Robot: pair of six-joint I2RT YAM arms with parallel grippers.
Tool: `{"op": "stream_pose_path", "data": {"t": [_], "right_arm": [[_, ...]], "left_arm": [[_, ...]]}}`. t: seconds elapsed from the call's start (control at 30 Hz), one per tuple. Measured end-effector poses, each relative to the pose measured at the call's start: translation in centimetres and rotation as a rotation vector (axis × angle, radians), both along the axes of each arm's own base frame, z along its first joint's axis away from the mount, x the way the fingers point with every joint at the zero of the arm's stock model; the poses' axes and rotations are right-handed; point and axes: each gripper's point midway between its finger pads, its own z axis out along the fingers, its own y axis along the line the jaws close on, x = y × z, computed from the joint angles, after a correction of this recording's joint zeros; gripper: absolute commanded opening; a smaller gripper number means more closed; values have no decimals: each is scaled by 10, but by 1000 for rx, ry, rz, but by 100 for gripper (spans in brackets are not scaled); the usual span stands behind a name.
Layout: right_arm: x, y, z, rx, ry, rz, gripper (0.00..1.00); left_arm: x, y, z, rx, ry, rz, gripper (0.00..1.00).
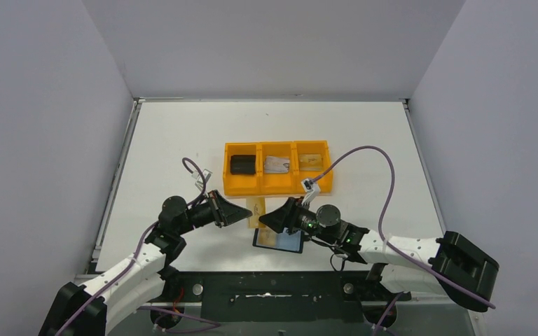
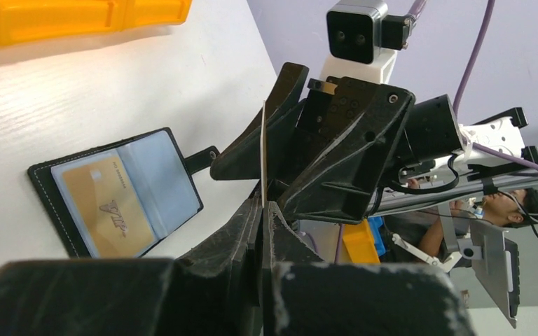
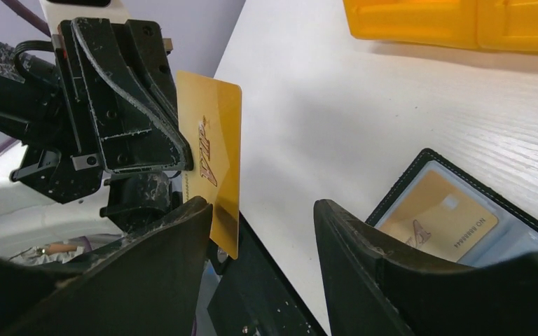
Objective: Take the credit cards out of the card holder
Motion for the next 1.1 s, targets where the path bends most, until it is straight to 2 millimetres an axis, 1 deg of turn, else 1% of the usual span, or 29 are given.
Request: {"op": "stream_pose_path", "data": {"t": [0.1, 0.2, 0.37, 0.53, 0.67, 0.77, 0.87, 0.93, 1.0, 1.03, 1.1], "right_arm": [[-1, 5, 2, 15, -2, 28, 46], [-1, 8, 5, 30, -8, 45, 41], [0, 8, 13, 57, -22, 55, 35], [2, 9, 21, 87, -38, 69, 23], [1, 10, 21, 95, -38, 85, 17], [2, 11, 22, 100, -37, 84, 9], [2, 11, 25, 118, -36, 84, 2], [1, 11, 27, 129, -36, 88, 0], [0, 11, 28, 141, -37, 93, 0], [0, 10, 29, 147, -38, 95, 0], [-1, 10, 30, 151, -35, 96, 0]], "left_arm": [[-1, -1, 2, -9, -3, -9, 0], [-1, -1, 2, -11, 1, -10, 0], [-2, -2, 2, -12, 5, -22, 0], [-4, -3, -1, -9, 15, -38, 0], [-5, -4, 0, -12, 10, -42, 0], [-5, -4, 1, -14, 6, -42, 0], [-3, -2, 0, -13, 5, -31, 0], [-3, -2, -2, -12, 7, -28, 7], [-3, -2, -3, -9, 6, -31, 10], [-3, -2, -4, -5, 5, -31, 14], [-3, -1, -5, 5, -1, -32, 25]]}}
